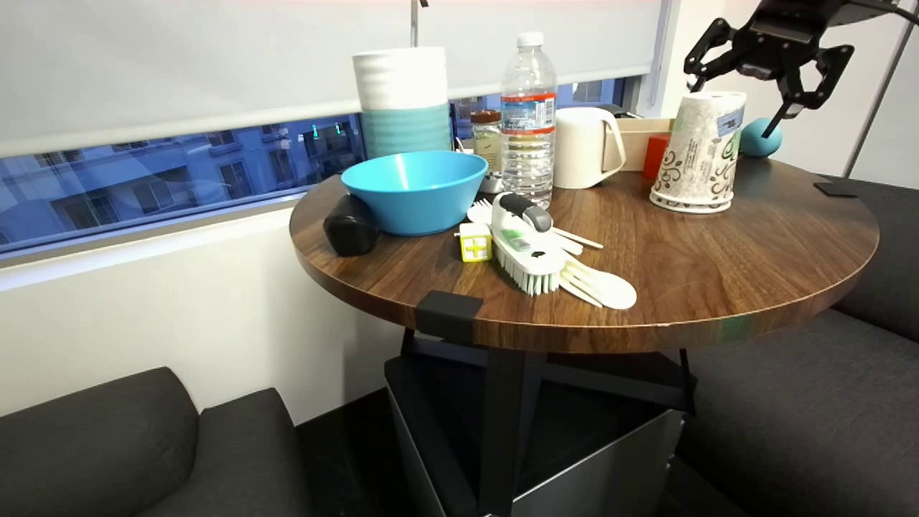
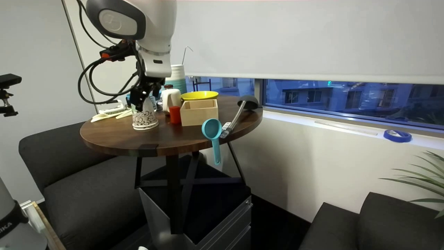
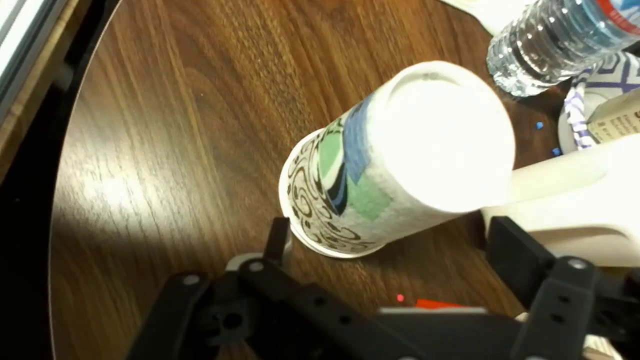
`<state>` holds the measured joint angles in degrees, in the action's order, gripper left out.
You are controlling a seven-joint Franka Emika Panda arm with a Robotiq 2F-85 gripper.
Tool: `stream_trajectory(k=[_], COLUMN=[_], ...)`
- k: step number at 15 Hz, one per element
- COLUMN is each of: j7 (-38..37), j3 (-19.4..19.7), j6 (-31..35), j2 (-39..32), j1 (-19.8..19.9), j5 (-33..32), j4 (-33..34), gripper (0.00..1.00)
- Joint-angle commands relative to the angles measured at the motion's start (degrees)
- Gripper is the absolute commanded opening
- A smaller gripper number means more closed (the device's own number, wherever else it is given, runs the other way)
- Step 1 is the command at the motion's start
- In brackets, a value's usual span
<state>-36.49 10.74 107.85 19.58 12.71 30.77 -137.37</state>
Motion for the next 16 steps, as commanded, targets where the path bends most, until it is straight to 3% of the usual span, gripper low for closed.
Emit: stream_trajectory(k=[1, 7, 8, 9, 11, 16], j7=[-4.63, -9.5, -10.0, -10.47, -11.2, -12.28], j3=[0.72, 1.45, 1.55, 1.69, 1.76, 1.98], j6=[-3.83, -6.91, -7.31, -7.81, -8.13, -8.75], j2=[-3.53, -7.27, -7.8, -8.13, -8.37, -8.08], j1=[0.41, 0.74, 0.82, 0.87, 0.99, 1.38], j5=[5.67, 11.72, 12.16, 12.69, 13.23, 13.44], j4=[2.77, 4.29, 4.46, 4.67, 4.67, 4.59], gripper=[1.0, 1.0, 0.95, 0.78, 0.68, 0.32])
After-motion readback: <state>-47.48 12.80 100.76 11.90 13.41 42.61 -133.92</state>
